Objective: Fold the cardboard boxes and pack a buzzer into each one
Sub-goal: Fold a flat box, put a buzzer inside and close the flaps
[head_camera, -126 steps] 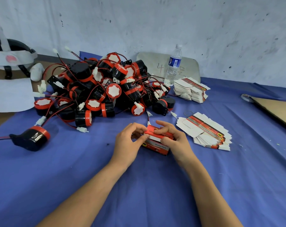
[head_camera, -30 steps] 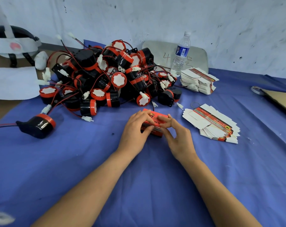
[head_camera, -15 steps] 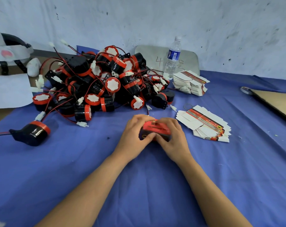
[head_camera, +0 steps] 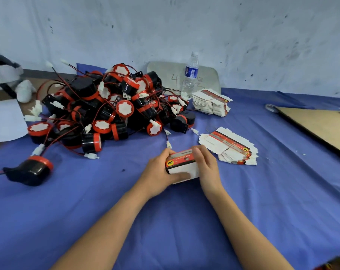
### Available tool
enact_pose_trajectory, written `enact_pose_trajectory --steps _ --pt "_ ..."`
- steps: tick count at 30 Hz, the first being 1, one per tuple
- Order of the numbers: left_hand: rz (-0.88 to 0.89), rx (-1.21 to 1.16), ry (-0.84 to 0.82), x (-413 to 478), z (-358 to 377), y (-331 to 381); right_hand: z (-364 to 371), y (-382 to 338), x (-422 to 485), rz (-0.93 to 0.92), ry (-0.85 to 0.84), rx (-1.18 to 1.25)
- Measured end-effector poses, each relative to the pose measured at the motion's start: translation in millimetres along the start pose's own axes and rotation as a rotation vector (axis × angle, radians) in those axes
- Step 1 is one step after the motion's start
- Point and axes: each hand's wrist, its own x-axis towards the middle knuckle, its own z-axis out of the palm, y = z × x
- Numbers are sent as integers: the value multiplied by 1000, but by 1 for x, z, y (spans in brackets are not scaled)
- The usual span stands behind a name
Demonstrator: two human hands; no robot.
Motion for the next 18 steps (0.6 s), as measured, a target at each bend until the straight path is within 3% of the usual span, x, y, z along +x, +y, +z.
enact_pose_trajectory --steps 6,12,18 --pt "-15 -19 28 -2 9 8 6 -3 4 -68 202 -134" --pt "-42 -17 27 -6 11 8 4 -2 8 -27 168 -180" --pt "23 -140 32 -13 6 3 3 -3 4 161 96 24"
